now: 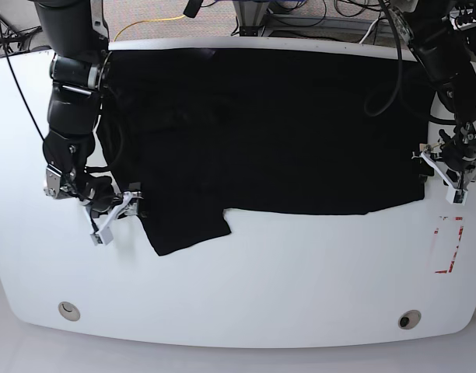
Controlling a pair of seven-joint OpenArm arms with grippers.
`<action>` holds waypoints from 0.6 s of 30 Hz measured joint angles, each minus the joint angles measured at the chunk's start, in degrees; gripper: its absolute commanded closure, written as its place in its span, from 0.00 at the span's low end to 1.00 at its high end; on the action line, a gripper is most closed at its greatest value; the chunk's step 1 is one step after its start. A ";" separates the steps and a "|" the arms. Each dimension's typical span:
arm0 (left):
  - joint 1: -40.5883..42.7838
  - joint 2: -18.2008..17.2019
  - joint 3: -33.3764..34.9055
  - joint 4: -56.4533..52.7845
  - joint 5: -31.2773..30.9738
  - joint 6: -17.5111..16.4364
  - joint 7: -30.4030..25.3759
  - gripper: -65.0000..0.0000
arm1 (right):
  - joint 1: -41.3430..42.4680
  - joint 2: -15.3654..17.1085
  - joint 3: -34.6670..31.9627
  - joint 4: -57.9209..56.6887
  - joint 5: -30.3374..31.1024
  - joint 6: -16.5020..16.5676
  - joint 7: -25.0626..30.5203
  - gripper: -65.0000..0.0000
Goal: Fold the T-shirt properly
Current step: 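Move both grippers to the shirt's hem side and grasp it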
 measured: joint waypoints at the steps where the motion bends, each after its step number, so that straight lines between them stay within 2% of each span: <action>1: -0.22 0.07 0.00 -0.70 0.17 0.00 -0.09 0.38 | 0.02 -0.59 -0.24 0.00 0.15 -0.02 0.02 0.48; 4: -1.73 0.15 0.00 -3.15 0.22 2.03 -2.12 0.38 | 0.00 -1.86 -0.57 -0.02 0.42 0.39 -0.13 0.54; 8: -4.59 -0.13 0.00 -7.06 -0.35 5.95 -4.94 0.38 | 0.00 -2.45 -0.50 0.00 0.33 0.37 -0.13 0.55; 12: -6.84 -0.31 0.07 -11.91 0.00 7.85 -5.92 0.36 | -0.02 -2.73 -0.50 0.00 0.20 0.37 -0.13 0.58; 13: -7.39 -0.37 0.20 -13.27 -0.04 7.82 -6.32 0.34 | 0.00 -2.89 -0.50 0.00 0.22 0.37 -0.11 0.60; 18: -10.27 -0.35 0.28 -18.21 -0.07 7.78 -7.21 0.32 | -0.04 -3.28 -0.57 -0.07 0.15 0.37 -0.66 0.88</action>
